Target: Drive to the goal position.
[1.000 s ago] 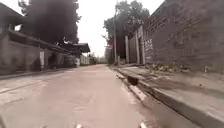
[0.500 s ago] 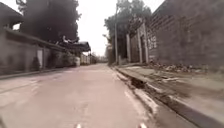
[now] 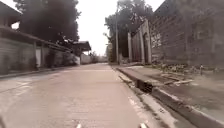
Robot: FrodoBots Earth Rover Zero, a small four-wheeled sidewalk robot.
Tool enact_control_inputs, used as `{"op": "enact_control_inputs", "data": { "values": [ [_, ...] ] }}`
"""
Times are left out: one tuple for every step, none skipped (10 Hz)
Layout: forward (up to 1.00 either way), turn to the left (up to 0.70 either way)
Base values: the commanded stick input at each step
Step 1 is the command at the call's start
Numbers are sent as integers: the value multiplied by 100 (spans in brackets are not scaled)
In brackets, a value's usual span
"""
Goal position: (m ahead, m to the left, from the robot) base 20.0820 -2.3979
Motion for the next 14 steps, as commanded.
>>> {"op": "enact_control_inputs", "data": {
  "values": [
    [85,0],
    [85,0],
    [85,0],
    [85,0],
    [85,0],
    [85,0],
    [85,0],
    [85,0],
    [85,0],
    [85,0],
    [85,0],
    [85,0],
    [85,0],
    [85,0]
  ]
}}
